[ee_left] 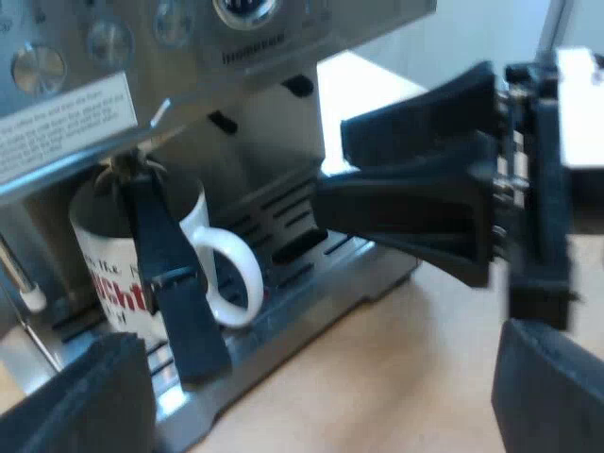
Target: Place mug into machine
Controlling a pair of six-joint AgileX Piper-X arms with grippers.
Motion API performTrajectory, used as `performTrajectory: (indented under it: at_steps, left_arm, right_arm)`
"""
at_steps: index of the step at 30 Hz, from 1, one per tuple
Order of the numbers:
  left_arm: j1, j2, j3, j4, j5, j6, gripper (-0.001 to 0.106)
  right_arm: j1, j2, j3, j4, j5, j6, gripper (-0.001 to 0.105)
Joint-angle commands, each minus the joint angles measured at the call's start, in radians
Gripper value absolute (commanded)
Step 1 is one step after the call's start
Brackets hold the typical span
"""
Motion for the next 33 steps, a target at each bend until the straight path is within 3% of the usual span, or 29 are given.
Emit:
performTrajectory:
  at_steps: [1, 7, 14, 16, 18, 26, 28, 33]
  left_arm:
    - [-0.004, 0.0, -0.006, -0.065, -0.014, -0.005, 0.079]
    - [-0.004, 0.0, -0.006, -0.095, -0.014, -0.005, 0.079]
    - [-0.004, 0.0, -0.006, -0.095, -0.014, -0.005, 0.079]
    - [-0.004, 0.0, -0.006, -0.095, -0.014, -0.005, 0.079]
    - [-0.004, 0.0, -0.006, -0.095, -0.014, -0.005, 0.079]
    - [-0.004, -0.021, -0.006, -0.1, -0.014, -0.005, 0.079]
    - [-0.004, -0.034, -0.006, -0.1, -0.014, -0.005, 0.079]
    - [-0.004, -0.052, -0.006, -0.1, -0.029, -0.005, 0.079]
  right_arm:
    - [0.027, -0.038, -0.002, 0.011, 0.033, -0.012, 0.052]
    - [0.082, -0.118, -0.002, 0.011, 0.135, -0.012, 0.052]
    - [0.089, -0.179, -0.002, 0.011, 0.141, -0.015, 0.052]
    - [0.089, -0.204, -0.002, 0.015, 0.141, -0.085, 0.052]
    - [0.089, -0.207, -0.002, 0.019, 0.141, -0.098, 0.052]
    - [0.089, -0.209, -0.002, 0.032, 0.141, -0.103, 0.052]
    - [0.089, -0.209, -0.002, 0.032, 0.141, -0.103, 0.046]
    - [0.089, -0.209, -0.002, 0.032, 0.141, -0.103, 0.011]
